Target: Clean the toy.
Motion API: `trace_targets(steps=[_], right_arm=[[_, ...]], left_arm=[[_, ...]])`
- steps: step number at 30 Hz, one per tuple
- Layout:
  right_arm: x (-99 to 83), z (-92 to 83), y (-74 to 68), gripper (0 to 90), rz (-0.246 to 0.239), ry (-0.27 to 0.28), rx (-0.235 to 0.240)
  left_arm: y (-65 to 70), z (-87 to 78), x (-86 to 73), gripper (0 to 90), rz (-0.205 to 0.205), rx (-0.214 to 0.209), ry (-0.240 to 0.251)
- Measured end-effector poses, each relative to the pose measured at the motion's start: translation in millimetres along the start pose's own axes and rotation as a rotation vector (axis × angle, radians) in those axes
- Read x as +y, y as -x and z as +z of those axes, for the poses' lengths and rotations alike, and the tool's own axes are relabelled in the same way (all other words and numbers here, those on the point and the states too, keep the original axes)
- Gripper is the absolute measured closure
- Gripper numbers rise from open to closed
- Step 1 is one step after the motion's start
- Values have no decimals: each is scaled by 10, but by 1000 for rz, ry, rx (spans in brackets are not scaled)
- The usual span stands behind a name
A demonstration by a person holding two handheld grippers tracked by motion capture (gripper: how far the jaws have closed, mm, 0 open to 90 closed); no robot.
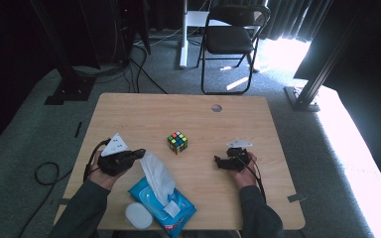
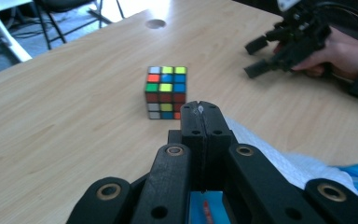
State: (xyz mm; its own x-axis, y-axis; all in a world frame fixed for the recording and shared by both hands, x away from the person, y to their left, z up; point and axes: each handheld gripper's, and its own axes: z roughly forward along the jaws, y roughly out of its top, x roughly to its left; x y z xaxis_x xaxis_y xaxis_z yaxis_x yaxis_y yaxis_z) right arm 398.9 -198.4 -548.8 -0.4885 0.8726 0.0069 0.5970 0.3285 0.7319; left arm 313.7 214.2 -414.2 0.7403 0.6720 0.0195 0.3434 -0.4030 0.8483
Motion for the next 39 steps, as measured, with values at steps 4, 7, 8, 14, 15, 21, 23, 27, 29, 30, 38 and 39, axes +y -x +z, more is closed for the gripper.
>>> trace_targets(steps=[4, 7, 8, 14, 15, 21, 23, 27, 29, 30, 38, 39], right_arm=[[0, -1, 0, 196, 0, -1, 0], [0, -1, 0, 196, 1, -1, 0], [0, -1, 0, 196, 1, -1, 0], [0, 0, 0, 196, 1, -1, 0], [0, 0, 0, 196, 1, -1, 0], [0, 0, 0, 196, 1, -1, 0], [0, 0, 0, 197, 0, -1, 0], [0, 0, 0, 196, 0, 0, 0], [0, 0, 0, 196, 1, 0, 0], [0, 0, 1, 196, -1, 1, 0], [0, 0, 0, 196, 1, 0, 0], [0, -1, 0, 196, 1, -1, 0]], left_arm=[[-47, -34, -12, 900, -7, 25, 6], [-73, -50, -22, 900, -13, 42, 11], [-86, -60, -23, 900, -17, 44, 11], [-153, -107, -41, 900, -45, 73, 23], [-160, -106, -45, 900, -48, 79, 22], [-201, -121, -58, 900, -66, 107, 28], [-211, -133, -59, 900, -75, 129, 39], [-323, -271, -60, 900, -132, 170, 85], [-354, -313, -82, 900, -142, 176, 87], [-357, -311, -93, 900, -142, 175, 83], [-159, -139, -91, 897, -67, 99, 21], [-113, -101, -99, 897, -51, 87, 3]])
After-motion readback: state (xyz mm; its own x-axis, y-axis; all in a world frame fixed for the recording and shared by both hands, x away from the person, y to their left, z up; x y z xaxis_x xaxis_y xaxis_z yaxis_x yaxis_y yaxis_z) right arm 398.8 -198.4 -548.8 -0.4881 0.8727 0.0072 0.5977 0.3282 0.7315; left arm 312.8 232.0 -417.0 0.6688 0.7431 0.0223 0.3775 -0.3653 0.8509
